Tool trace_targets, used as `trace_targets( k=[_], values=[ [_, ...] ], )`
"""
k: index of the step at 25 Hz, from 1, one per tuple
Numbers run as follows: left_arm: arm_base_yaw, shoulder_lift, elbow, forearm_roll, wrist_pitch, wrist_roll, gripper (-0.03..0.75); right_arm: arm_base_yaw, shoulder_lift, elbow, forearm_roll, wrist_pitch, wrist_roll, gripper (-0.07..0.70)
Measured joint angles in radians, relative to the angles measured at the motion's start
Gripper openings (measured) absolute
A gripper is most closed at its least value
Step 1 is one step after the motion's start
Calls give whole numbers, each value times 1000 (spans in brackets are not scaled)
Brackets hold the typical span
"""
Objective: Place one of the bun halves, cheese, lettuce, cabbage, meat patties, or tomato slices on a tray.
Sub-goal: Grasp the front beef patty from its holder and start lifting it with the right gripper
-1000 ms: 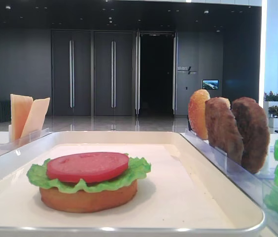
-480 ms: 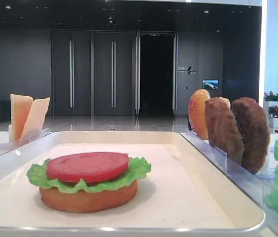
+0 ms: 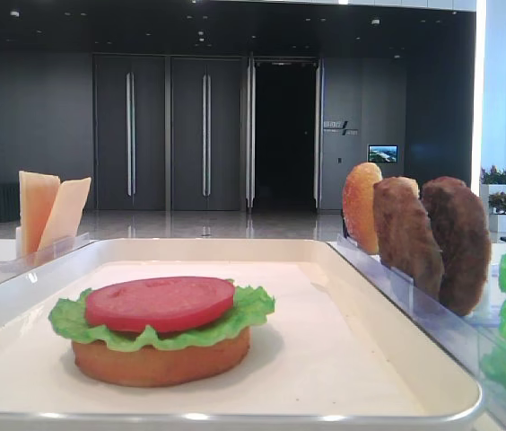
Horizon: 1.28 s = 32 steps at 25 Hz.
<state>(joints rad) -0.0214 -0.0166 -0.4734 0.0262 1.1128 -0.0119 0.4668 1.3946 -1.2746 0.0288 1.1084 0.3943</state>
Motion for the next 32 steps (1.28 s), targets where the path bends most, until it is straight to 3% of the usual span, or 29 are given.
trace_targets(
  k=[12,32],
  values=[
    [0,0,0,0,0,0,692,132,117,0,24,-35,36,464],
    [0,0,0,0,0,0,692,132,285,-12,-17,-121,36,464]
  ],
)
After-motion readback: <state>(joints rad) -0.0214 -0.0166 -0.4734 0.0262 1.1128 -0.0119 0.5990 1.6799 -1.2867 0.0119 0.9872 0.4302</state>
